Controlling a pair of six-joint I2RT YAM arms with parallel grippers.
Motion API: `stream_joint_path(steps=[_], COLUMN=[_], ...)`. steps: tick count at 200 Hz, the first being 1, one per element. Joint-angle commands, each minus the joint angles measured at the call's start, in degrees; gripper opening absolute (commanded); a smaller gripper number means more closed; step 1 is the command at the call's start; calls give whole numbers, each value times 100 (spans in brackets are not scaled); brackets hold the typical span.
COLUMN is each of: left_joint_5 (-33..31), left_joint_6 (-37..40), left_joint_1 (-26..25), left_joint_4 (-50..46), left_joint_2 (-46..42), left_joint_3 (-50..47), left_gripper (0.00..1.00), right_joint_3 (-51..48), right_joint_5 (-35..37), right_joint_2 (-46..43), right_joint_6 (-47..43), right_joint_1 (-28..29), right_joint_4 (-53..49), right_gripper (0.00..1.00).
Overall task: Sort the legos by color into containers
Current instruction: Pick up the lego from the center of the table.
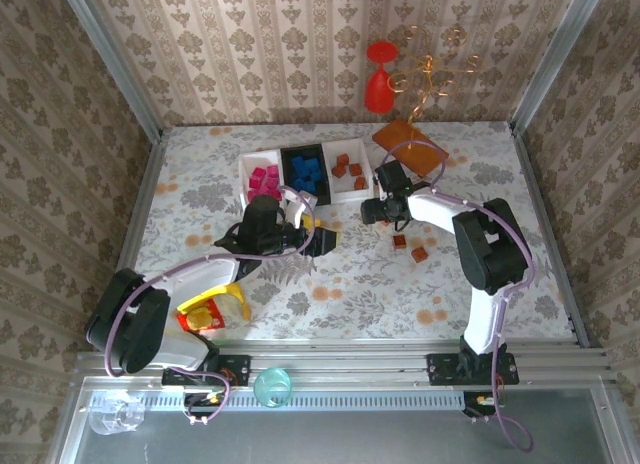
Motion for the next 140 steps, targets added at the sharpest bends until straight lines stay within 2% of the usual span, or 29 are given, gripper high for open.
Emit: stream_joint_path(steps=[1,31,88,114,140], left_joint_5=[-37,-31,-60,-242,-677], left_joint_6=[172,179,196,206,168], left_joint_1=[-3,4,31,50,122], left_joint_4=[-33,-58,-133,-237,-400], left_joint_2=[-166,-170,-206,-259,-331], left_joint_3=[-32,-18,-9,-24,-48], left_gripper=[87,87,87,87,88], right_joint_3=[106,-49,-231,-327,-563], right_joint_5=[-391,-468,-328,-392,-923], right_joint_2=[117,12,-122,-476,-962], right_joint_6=[-137,-170,-163,-173,85], right_joint_1=[21,124,219,365,425], right_joint_4=[-314,-418,-230,-63,571], right_gripper=[79,69,43,38,37])
